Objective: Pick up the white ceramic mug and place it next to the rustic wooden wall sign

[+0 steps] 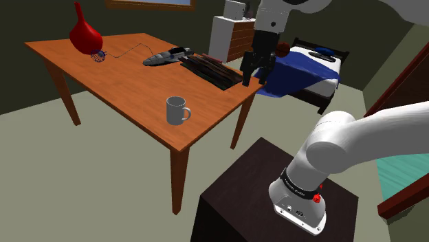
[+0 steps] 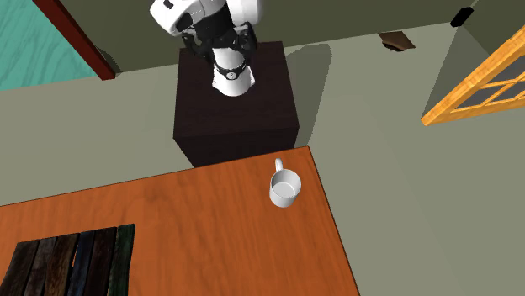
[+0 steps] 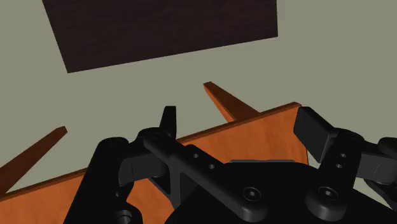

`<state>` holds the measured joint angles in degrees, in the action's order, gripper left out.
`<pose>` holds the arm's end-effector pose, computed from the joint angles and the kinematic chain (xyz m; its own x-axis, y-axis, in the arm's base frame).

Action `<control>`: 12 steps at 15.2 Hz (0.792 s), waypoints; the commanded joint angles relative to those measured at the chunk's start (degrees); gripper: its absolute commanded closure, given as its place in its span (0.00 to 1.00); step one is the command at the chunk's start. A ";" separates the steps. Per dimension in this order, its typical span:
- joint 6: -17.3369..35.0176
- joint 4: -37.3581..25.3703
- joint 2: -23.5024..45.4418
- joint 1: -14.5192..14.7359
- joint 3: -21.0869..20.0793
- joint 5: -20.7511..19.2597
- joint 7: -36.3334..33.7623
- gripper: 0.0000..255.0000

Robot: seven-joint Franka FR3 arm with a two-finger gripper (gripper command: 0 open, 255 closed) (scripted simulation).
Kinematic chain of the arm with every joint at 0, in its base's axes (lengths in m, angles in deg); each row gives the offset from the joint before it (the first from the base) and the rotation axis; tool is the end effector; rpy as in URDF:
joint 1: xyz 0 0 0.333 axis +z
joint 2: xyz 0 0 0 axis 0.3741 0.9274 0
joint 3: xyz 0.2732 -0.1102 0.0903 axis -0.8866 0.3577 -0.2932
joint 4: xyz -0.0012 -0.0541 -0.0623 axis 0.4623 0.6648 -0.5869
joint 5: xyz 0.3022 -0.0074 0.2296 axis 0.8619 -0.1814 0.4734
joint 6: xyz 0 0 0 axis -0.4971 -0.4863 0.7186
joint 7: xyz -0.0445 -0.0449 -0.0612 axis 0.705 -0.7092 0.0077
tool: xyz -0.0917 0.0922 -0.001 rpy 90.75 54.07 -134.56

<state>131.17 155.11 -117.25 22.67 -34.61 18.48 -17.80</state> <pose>0.2921 -0.0026 0.5133 0.9771 -0.1552 -0.1459 -0.1728 -0.9779 -0.1175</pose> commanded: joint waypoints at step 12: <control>20.33 -2.97 17.78 1.56 -10.29 2.34 -12.49 0.00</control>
<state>149.47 152.17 -100.94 24.13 -43.99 20.83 -29.00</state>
